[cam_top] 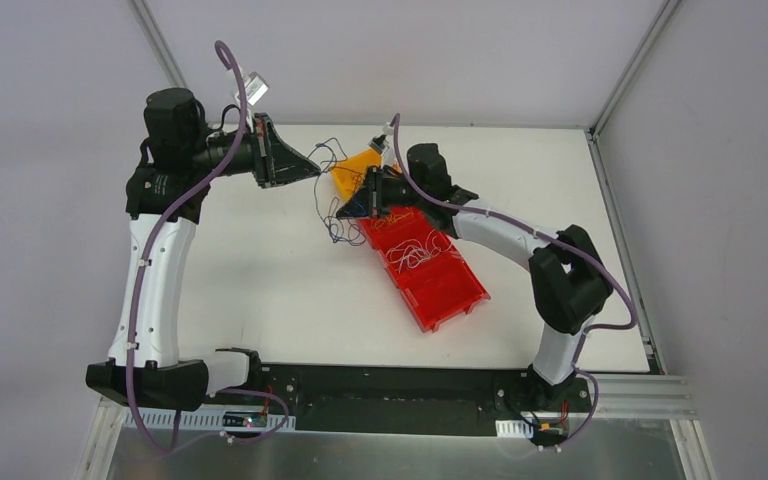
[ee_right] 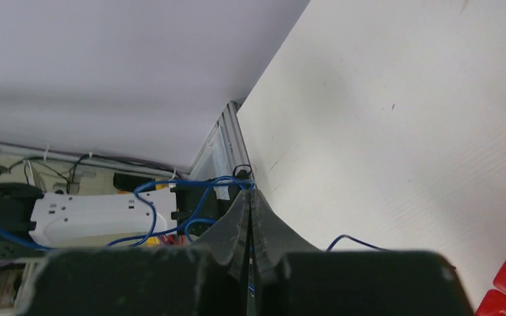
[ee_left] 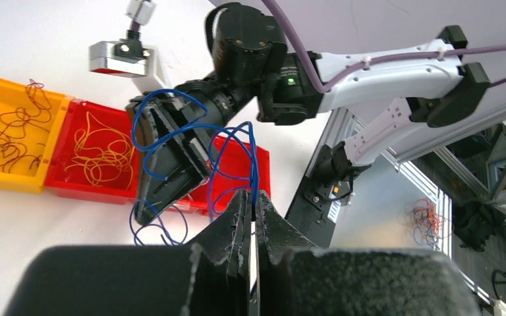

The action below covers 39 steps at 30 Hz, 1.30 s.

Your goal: Untangle the cables

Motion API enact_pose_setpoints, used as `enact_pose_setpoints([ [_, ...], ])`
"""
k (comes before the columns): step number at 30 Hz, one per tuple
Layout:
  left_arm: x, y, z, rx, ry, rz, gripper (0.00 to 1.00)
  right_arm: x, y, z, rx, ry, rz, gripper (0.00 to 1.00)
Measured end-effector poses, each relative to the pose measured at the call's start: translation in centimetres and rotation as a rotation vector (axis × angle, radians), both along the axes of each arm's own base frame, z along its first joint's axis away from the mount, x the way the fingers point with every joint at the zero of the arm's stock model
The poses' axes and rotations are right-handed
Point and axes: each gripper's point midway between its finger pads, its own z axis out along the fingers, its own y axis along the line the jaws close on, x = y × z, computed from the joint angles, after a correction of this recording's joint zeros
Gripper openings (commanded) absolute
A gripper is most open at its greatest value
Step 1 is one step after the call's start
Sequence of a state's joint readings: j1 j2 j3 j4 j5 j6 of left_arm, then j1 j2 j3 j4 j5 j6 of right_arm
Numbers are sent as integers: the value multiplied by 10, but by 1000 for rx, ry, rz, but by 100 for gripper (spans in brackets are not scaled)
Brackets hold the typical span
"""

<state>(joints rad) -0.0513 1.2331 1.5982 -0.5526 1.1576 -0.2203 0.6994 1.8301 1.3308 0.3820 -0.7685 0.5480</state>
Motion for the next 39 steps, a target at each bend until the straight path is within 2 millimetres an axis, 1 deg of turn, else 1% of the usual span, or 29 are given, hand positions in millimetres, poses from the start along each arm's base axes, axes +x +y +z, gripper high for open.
enact_pose_setpoints([
  [2, 6, 4, 1, 5, -1, 37, 0, 1, -4, -3, -31, -8, -22, 0],
  [4, 14, 12, 3, 13, -10, 95, 0, 4, -14, -6, -84, -22, -56, 0],
  [6, 27, 29, 10, 30, -37, 206, 0, 10, -27, -5, -123, -36, -97, 0],
  [7, 34, 41, 14, 41, -59, 276, 0, 15, -38, -2, -140, -43, -126, 0],
  [10, 47, 75, 32, 80, -139, 499, 0, 41, -81, 12, -182, -71, -254, 0],
  [13, 44, 101, 57, 110, -235, 685, 0, 64, -128, 29, -222, -110, -394, 0],
  [15, 39, 117, 73, 126, -293, 792, 0, 70, -162, 42, -257, -139, -482, 0],
  [17, 33, 133, 86, 139, -338, 892, 0, 75, -186, 49, -273, -150, -536, 0],
  [18, 30, 137, 90, 141, -353, 921, 0, 75, -197, 53, -279, -155, -554, 0],
  [19, 28, 140, 94, 140, -364, 940, 0, 74, -205, 56, -280, -160, -560, 11],
  [21, 26, 137, 96, 124, -365, 930, 0, 68, -216, 62, -278, -165, -550, 43],
  [22, 26, 133, 97, 107, -362, 906, 0, 64, -219, 63, -274, -163, -534, 53],
  [23, 26, 127, 99, 80, -359, 878, 0, 58, -217, 64, -266, -163, -506, 65],
  [24, 26, 120, 101, 54, -353, 845, 0, 53, -213, 64, -258, -160, -474, 73],
  [25, 28, 114, 102, 23, -340, 811, 0, 46, -205, 65, -250, -162, -437, 78],
  [27, 31, 103, 105, -34, -311, 758, 0, 30, -189, 62, -241, -165, -361, 84],
  [30, 36, 92, 110, -106, -270, 696, 0, 3, -158, 60, -238, -189, -249, 89],
  [34, 35, 82, 118, -207, -195, 655, 0, -37, -115, 57, -243, -255, -92, 91],
  [35, 34, 80, 121, -234, -180, 645, 0, -44, -103, 56, -248, -274, -58, 91],
  [37, 32, 76, 127, -279, -161, 625, 0, -52, -82, 58, -250, -310, -8, 92],
  [39, 30, 74, 132, -316, -145, 610, 0, -52, -62, 60, -250, -349, 25, 92],
])
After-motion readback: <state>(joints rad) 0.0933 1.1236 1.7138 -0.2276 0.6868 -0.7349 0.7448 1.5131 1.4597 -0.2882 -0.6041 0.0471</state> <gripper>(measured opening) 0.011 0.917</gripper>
